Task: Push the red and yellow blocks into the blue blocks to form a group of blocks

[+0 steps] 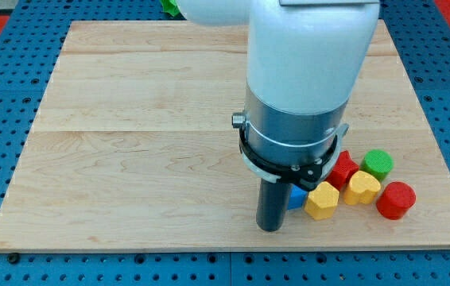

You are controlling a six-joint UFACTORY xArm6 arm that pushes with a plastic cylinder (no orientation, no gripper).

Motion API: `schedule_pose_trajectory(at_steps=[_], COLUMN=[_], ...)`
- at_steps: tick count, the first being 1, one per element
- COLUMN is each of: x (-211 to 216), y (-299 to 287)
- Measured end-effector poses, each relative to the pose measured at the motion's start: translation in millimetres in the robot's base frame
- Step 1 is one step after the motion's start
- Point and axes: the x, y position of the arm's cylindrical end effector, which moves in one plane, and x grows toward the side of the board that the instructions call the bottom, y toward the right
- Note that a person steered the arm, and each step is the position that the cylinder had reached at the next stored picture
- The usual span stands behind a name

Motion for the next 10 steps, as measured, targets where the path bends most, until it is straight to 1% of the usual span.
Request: schedule_pose_trajectory(at_steps=[1,2,3,5,6,7,8,9,10], x=[-13.9,-3.7,26.6,23.4,-5.8,-14.4,13.1,-10.1,-53.9], y=[15.8,10.5,28.2,170.5,159.7,131.5,171.6,245.2,249.4])
